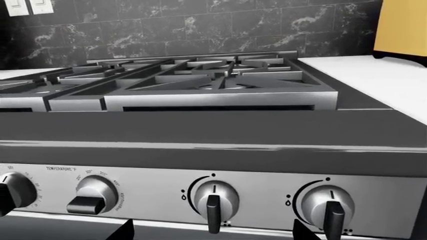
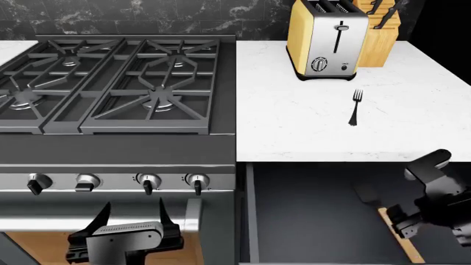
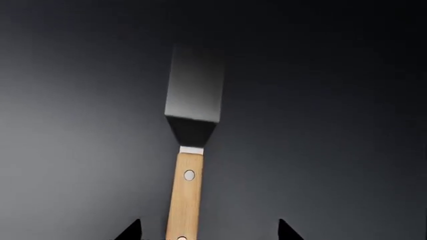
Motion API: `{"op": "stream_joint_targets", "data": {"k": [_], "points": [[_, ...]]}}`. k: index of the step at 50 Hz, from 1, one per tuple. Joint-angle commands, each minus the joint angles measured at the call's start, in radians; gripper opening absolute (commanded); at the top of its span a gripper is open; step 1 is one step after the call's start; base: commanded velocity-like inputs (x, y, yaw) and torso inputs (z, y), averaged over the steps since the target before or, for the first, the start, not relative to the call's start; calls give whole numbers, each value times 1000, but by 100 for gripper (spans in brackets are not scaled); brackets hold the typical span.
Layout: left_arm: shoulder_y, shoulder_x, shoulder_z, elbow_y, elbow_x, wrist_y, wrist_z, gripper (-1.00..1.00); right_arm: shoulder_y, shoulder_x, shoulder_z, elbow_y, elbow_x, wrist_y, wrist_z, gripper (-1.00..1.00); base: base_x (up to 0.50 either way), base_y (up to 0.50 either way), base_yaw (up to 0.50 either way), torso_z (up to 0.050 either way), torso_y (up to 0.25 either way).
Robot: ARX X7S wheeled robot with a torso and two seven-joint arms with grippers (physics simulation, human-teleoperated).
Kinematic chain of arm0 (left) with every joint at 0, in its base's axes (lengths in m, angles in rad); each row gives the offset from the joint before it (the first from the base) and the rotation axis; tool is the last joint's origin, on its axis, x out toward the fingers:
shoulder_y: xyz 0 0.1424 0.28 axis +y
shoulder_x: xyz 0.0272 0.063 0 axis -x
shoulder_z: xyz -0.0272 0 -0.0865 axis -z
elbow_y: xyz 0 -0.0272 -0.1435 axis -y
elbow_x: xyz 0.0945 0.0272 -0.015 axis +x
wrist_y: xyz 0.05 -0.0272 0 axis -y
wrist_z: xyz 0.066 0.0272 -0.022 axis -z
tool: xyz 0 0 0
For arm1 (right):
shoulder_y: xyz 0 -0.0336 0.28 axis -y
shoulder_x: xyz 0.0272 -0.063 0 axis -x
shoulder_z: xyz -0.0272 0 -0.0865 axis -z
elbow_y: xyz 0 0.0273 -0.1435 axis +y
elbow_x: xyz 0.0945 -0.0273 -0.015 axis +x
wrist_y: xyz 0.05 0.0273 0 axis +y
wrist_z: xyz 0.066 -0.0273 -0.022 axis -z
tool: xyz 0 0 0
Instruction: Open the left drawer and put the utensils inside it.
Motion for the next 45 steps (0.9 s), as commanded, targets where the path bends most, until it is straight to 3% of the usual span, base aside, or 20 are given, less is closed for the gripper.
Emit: {"op": "stream_joint_targets", "data": {"k": [1,11,19,45], "points": [[3,-4,2,5,-1,7,0,100,-91,91,58,-282,56,118,16,100,0,0,0,0,0],[3,-8,3,14,-2,3,-5,100,-254,211,198,-583,152,190,44,100,0,0,0,0,0],[-3,-9,9,20,-2,-8,-9,100,-310,246,301,-723,201,231,87,100,0,0,0,0,0],[-7,-11,12,16,2,-30,-33,100,-284,232,302,-711,203,240,94,100,0,0,0,0,0]]}}
